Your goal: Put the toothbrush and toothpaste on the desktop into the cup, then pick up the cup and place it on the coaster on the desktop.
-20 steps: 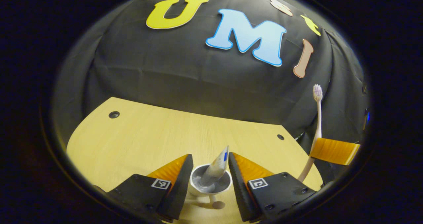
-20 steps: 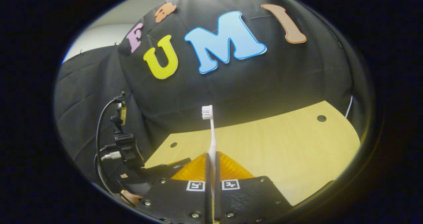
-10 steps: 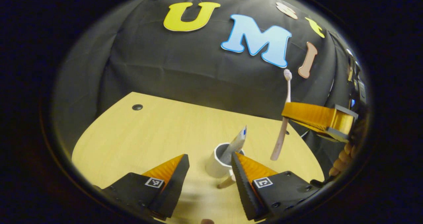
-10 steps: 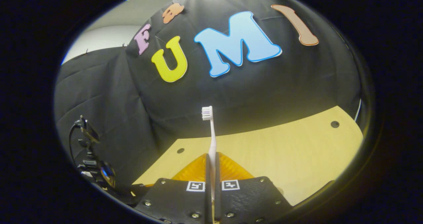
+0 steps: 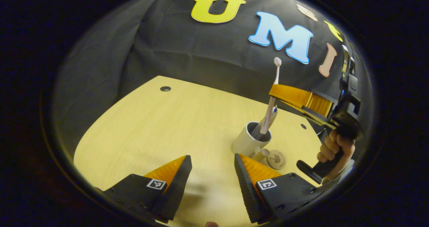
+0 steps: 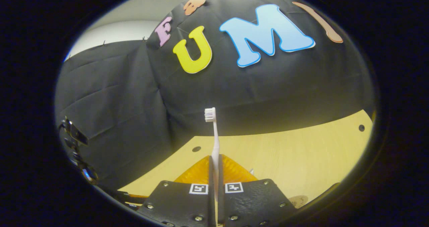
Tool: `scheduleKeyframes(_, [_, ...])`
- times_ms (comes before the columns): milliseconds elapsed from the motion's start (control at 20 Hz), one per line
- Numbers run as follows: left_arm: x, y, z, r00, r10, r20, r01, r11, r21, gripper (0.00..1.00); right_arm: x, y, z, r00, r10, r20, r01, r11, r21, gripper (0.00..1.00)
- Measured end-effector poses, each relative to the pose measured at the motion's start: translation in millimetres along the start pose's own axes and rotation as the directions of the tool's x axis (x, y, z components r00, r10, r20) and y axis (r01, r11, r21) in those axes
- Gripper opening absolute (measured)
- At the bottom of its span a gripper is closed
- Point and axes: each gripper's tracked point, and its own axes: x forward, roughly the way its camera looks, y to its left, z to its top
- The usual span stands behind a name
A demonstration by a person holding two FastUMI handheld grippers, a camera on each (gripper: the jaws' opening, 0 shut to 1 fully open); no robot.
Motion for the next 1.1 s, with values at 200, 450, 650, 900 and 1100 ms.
scheduleKeyframes(200, [0.0, -0.6, -6.1, 1.000, -0.007, -0.022, 0.007, 1.000, -0.003, 0.83, 5.6, -6.2, -12.3, 0.999, -0.038, -0.012, 0.036, 0.995, -0.094, 0.04])
scheduleKeyframes(450, [3.2, -4.8, -14.6, 0.998, -0.025, -0.053, 0.025, 1.000, -0.001, 0.84, 10.8, -10.1, -15.4, 0.999, -0.050, -0.003, 0.048, 0.983, -0.178, 0.04])
scheduleKeyframes(650, [5.4, -11.1, -13.1, 0.998, -0.035, -0.057, 0.035, 0.999, 0.005, 0.84, 7.5, -12.9, -16.2, 0.998, -0.059, -0.011, 0.056, 0.981, -0.188, 0.07])
scheduleKeyframes(900, [7.4, -12.8, -14.8, 0.997, -0.037, -0.062, 0.037, 0.999, 0.005, 0.84, -0.1, -6.0, -13.2, 0.999, -0.049, -0.014, 0.046, 0.985, -0.168, 0.52])
scheduleKeyframes(1100, [7.9, -16.6, -16.7, 0.997, -0.044, -0.061, 0.046, 0.999, 0.021, 0.84, -13.7, -5.7, 4.2, 0.997, -0.072, 0.021, 0.075, 0.984, -0.161, 0.66])
